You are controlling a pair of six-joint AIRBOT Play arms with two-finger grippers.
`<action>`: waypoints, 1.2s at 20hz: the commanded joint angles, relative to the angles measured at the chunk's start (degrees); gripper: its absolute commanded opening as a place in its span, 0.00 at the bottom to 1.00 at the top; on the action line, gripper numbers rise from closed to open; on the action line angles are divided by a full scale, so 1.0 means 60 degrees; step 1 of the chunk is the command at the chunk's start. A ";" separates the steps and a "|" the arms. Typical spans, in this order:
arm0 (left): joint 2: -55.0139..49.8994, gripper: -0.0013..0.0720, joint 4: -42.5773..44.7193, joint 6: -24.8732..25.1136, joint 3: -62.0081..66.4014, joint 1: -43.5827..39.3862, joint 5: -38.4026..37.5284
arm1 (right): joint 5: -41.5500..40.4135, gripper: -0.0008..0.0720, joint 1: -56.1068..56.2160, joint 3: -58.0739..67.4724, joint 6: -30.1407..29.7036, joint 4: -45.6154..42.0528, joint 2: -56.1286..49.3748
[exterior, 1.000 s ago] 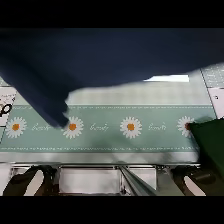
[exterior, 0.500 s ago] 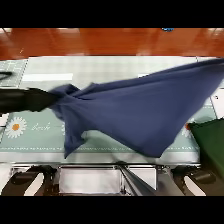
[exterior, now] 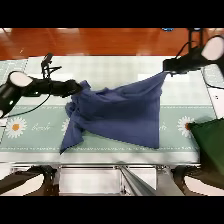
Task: Fold the shirts.
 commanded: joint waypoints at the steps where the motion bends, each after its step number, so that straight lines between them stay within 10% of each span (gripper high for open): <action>1: -0.1249 0.71 0.0816 -0.0084 0.1526 0.0576 -0.1716 | 0.0328 0.58 -0.0229 0.0525 0.0535 -0.0346 -0.1082; 5: -0.0874 0.71 0.2317 -0.0688 0.1796 0.3311 -0.3661 | 0.2492 0.57 -0.2295 0.0000 0.0302 -0.1129 -0.0022; 9: -0.0532 0.71 0.0608 -0.0437 -0.0412 0.5133 -0.3880 | 0.0066 0.57 -0.4601 -0.5031 -0.0965 0.1770 0.2339; 11: -0.0521 0.71 -0.0936 0.0656 -0.1719 0.5209 -0.3883 | -0.0098 0.57 -0.4911 -0.7497 -0.2619 0.3169 0.3136; 24: -0.0561 0.71 -0.0015 0.0801 -0.3242 0.3442 -0.2750 | 0.0117 0.57 -0.4921 -0.9635 -0.2965 0.4360 0.4951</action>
